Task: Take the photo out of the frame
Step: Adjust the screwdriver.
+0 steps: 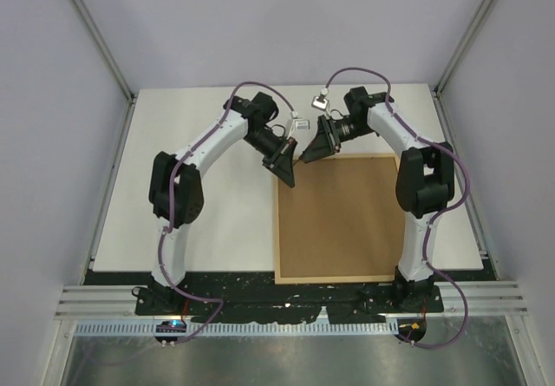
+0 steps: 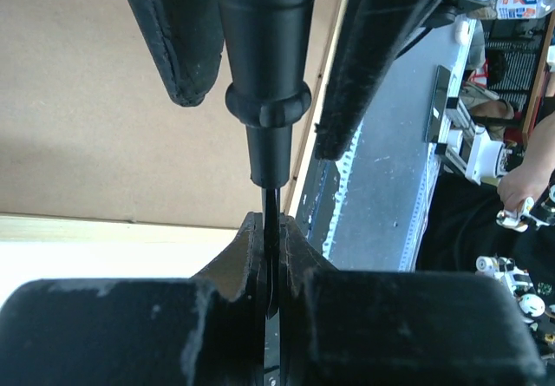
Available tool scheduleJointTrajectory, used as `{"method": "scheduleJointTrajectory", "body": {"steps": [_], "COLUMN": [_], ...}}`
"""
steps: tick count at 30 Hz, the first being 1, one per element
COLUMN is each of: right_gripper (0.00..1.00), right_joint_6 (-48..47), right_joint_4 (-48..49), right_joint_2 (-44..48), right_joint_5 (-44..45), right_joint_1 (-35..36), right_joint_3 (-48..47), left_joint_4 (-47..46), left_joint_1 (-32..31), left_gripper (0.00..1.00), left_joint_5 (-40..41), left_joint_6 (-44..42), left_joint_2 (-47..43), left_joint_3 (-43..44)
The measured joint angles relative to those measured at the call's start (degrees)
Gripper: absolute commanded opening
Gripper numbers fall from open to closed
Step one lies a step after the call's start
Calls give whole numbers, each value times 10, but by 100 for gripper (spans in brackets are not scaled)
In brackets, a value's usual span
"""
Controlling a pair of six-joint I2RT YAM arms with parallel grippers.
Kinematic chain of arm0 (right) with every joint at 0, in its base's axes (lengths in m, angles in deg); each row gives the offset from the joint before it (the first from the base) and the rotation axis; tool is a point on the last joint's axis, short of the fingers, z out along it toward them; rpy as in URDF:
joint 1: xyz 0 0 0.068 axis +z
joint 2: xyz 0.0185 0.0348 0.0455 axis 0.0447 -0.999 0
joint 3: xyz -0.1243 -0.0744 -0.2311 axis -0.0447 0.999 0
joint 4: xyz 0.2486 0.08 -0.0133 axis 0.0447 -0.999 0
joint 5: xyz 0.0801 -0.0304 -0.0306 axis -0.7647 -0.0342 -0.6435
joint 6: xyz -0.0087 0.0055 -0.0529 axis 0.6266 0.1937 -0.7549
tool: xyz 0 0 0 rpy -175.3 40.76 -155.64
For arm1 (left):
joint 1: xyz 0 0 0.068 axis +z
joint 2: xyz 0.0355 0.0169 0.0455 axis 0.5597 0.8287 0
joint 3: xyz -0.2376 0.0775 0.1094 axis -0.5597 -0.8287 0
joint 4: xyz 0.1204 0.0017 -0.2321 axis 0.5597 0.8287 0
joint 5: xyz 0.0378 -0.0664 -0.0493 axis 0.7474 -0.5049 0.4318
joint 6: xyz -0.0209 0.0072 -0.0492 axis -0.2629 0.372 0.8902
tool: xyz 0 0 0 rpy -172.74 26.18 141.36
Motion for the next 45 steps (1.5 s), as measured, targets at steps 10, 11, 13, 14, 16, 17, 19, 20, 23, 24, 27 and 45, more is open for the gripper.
{"method": "scheduleJointTrajectory", "body": {"steps": [10,11,13,14,16,17,19,20,23,24,27,45], "right_gripper": [55,56,56,56,56,56,56,56,55,54,50,8], "right_joint_6": [-37,-37,-33,-29,-21,-17,-9,-4,4,6,12,-2], "right_joint_4": [-48,-48,-44,-40,-33,-30,-21,-17,-8,-5,-2,9], "right_joint_2": [0,0,0,0,0,1,1,1,1,1,1,11], "right_joint_5": [-17,-22,-30,-33,-43,-46,-54,-56,-61,-62,-63,-45], "right_joint_1": [0,-1,-3,-4,-7,-7,-8,-8,-10,-10,-10,-3], "right_joint_3": [5,5,5,5,6,7,7,7,7,7,7,29], "left_joint_4": [23,22,21,19,13,9,4,2,1,1,1,-41], "left_joint_1": [-10,-10,-10,-11,-14,-14,-14,-14,-15,-16,-18,3], "left_gripper": [0,0,0,0,0,0,0,0,0,0,0,56], "left_joint_5": [6,6,5,4,4,3,3,3,3,3,5,21], "left_joint_6": [-23,-23,-24,-25,-24,-24,-24,-24,-25,-25,-24,25], "left_joint_2": [-7,-9,-14,-16,-19,-20,-20,-20,-20,-20,-20,-24], "left_joint_3": [0,0,-1,-1,-1,-1,-2,-3,-5,-5,-5,-19]}}
